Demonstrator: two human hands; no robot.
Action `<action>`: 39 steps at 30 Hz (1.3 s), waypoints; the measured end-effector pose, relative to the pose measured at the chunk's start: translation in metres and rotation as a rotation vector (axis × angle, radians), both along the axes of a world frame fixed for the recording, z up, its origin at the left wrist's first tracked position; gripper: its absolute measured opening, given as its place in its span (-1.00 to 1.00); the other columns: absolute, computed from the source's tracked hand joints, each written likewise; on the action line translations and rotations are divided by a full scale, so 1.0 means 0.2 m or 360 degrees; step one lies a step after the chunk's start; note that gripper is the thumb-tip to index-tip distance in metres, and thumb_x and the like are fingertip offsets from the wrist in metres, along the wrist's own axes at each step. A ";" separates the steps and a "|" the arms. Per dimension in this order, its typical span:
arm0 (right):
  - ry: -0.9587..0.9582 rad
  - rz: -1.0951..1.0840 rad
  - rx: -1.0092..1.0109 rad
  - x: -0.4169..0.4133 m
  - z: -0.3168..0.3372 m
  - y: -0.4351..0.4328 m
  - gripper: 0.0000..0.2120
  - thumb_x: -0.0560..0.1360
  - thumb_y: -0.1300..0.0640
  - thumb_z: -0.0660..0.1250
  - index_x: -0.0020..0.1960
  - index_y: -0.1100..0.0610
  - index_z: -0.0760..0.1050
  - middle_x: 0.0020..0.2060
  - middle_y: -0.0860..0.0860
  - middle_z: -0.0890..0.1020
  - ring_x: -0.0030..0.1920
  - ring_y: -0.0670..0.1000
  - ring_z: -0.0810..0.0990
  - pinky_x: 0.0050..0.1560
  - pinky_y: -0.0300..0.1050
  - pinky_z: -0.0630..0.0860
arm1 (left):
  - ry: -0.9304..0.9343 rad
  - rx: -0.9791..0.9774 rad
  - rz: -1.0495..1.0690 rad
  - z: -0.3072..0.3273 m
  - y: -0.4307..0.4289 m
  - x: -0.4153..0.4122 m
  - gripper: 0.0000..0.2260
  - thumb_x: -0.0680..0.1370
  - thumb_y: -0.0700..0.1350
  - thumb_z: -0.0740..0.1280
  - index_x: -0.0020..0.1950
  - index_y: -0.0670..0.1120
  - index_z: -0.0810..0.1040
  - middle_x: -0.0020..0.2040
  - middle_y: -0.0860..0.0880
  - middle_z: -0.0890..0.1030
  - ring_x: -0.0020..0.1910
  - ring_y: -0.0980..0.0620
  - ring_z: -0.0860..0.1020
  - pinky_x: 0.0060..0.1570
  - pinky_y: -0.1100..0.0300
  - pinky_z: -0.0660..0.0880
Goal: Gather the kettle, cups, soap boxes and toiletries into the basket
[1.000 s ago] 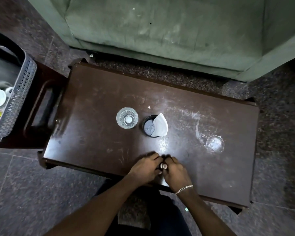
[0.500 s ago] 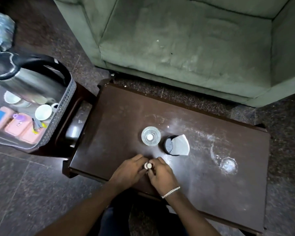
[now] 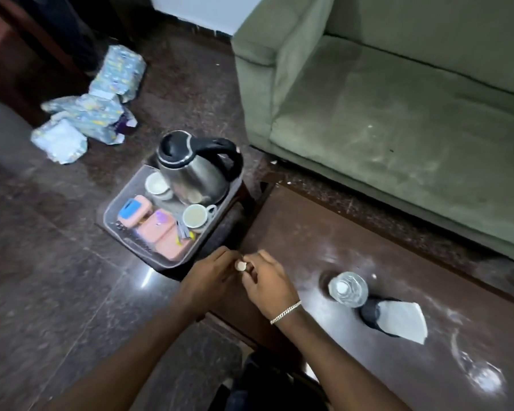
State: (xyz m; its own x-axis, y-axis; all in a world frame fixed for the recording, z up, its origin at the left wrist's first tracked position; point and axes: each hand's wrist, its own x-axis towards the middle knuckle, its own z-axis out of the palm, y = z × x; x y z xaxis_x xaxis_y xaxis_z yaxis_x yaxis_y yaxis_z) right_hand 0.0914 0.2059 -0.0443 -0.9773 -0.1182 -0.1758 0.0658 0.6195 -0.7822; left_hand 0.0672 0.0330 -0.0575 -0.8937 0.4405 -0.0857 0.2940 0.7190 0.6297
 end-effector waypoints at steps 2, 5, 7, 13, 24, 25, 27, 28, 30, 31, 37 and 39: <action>0.0046 0.0076 -0.0030 -0.12 0.03 -0.15 -0.80 0.49 0.20 0.35 0.11 0.12 0.58 -0.01 0.07 0.55 -0.02 0.13 0.58 0.06 0.01 0.53 | 0.0036 0.0001 0.0112 0.03 -0.14 -0.08 -0.77 0.52 0.06 0.28 0.16 0.07 0.51 0.03 -0.02 0.63 -0.05 -0.07 0.65 -0.09 0.04 0.59; 0.0119 0.0166 -0.0034 -0.29 0.05 -0.35 -0.79 0.51 0.20 0.33 0.14 0.16 0.58 0.00 0.11 0.57 -0.02 0.15 0.58 0.05 0.03 0.52 | 0.0065 0.0015 0.0256 0.05 -0.34 -0.18 -0.77 0.51 0.00 0.32 0.16 0.04 0.52 0.01 -0.02 0.62 -0.09 -0.04 0.62 -0.09 0.10 0.53; 0.0144 0.0230 -0.0001 -0.39 0.05 -0.49 -0.79 0.51 0.21 0.33 0.14 0.20 0.58 0.03 0.15 0.58 0.02 0.18 0.58 0.08 0.04 0.51 | 0.0107 -0.0028 0.0345 0.02 -0.47 -0.25 -0.76 0.49 -0.09 0.41 0.14 -0.05 0.59 -0.01 -0.03 0.60 -0.09 -0.07 0.61 -0.10 0.05 0.56; 0.0030 0.0352 0.0136 -0.61 -0.04 -0.85 -0.82 0.56 0.21 0.28 0.10 0.27 0.56 0.04 0.23 0.57 0.06 0.27 0.56 0.08 0.09 0.42 | 0.0240 -0.0265 0.0621 -0.11 -0.73 -0.36 -0.69 0.36 -0.31 0.57 0.08 -0.19 0.67 0.01 -0.18 0.62 0.03 -0.28 0.51 0.06 -0.11 0.47; -0.0436 0.0211 0.0168 -0.69 -0.19 -1.13 -0.77 0.49 0.26 0.27 0.12 0.23 0.58 0.12 0.22 0.59 0.15 0.25 0.54 0.12 0.05 0.45 | 0.0112 -0.0446 0.0868 -0.33 -0.91 -0.45 -0.66 0.47 -0.11 0.54 0.24 -0.06 0.65 0.06 -0.11 0.52 0.05 -0.17 0.35 0.10 -0.08 0.41; -0.0443 0.0211 0.0171 -0.69 -0.19 -1.14 -0.77 0.48 0.26 0.28 0.12 0.24 0.57 0.12 0.22 0.58 0.14 0.26 0.53 0.12 0.05 0.45 | 0.0093 -0.0440 0.0878 -0.33 -0.91 -0.46 -0.62 0.48 -0.11 0.53 0.28 -0.04 0.64 0.07 -0.11 0.51 0.06 -0.17 0.35 0.12 -0.08 0.41; -0.0449 0.0205 0.0170 -0.69 -0.20 -1.15 -0.77 0.47 0.26 0.29 0.11 0.24 0.57 0.11 0.23 0.59 0.13 0.27 0.54 0.11 0.05 0.45 | 0.0057 -0.0442 0.0893 -0.33 -0.91 -0.47 -0.58 0.47 -0.12 0.53 0.33 -0.01 0.62 0.09 -0.11 0.50 0.07 -0.19 0.35 0.14 -0.09 0.41; -0.0444 0.0200 0.0166 -0.69 -0.21 -1.15 -0.77 0.48 0.26 0.29 0.10 0.24 0.57 0.10 0.23 0.59 0.13 0.27 0.54 0.10 0.05 0.45 | 0.0051 -0.0449 0.0893 -0.33 -0.91 -0.47 -0.58 0.47 -0.12 0.53 0.33 -0.01 0.61 0.10 -0.11 0.49 0.07 -0.20 0.35 0.14 -0.11 0.42; -0.0437 0.0182 0.0151 -0.68 -0.21 -1.15 -0.79 0.50 0.23 0.29 0.10 0.24 0.58 0.08 0.24 0.60 0.11 0.27 0.55 0.09 0.05 0.45 | 0.0026 -0.0466 0.0901 -0.33 -0.92 -0.48 -0.59 0.48 -0.12 0.53 0.32 -0.03 0.62 0.12 -0.13 0.49 0.08 -0.22 0.36 0.14 -0.12 0.42; -0.0425 0.0173 0.0128 -0.67 -0.20 -1.15 -0.79 0.50 0.23 0.28 0.10 0.24 0.59 0.07 0.24 0.61 0.10 0.27 0.55 0.09 0.06 0.45 | 0.0014 -0.0475 0.0906 -0.32 -0.91 -0.48 -0.61 0.48 -0.11 0.53 0.30 -0.05 0.63 0.13 -0.15 0.50 0.09 -0.23 0.36 0.15 -0.13 0.43; -0.0201 0.0041 -0.0016 -0.60 -0.15 -1.03 -0.73 0.45 0.30 0.28 0.13 0.26 0.58 0.03 0.23 0.62 0.06 0.24 0.58 0.12 0.07 0.51 | 0.0029 -0.0379 0.0874 -0.29 -0.86 -0.44 -0.54 0.44 -0.04 0.53 0.30 -0.07 0.56 0.16 -0.16 0.46 0.11 -0.16 0.32 0.15 -0.11 0.40; -0.0111 0.0010 -0.0041 -0.56 -0.16 -0.96 -0.77 0.46 0.27 0.29 0.09 0.25 0.57 -0.02 0.20 0.61 0.01 0.23 0.59 0.07 0.09 0.52 | 0.0106 -0.0308 0.0823 -0.27 -0.82 -0.42 -0.53 0.42 0.01 0.47 0.30 -0.06 0.52 0.17 -0.12 0.45 0.11 -0.15 0.34 0.14 -0.06 0.36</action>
State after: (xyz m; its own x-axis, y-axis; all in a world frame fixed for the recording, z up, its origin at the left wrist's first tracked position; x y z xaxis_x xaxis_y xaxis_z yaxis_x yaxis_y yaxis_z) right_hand -0.0213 0.0144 -0.0759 -0.9621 -0.1294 -0.2402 0.1169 0.6000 -0.7914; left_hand -0.0177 -0.1303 -0.1111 -0.9955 -0.0754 -0.0572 -0.0934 0.8809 0.4640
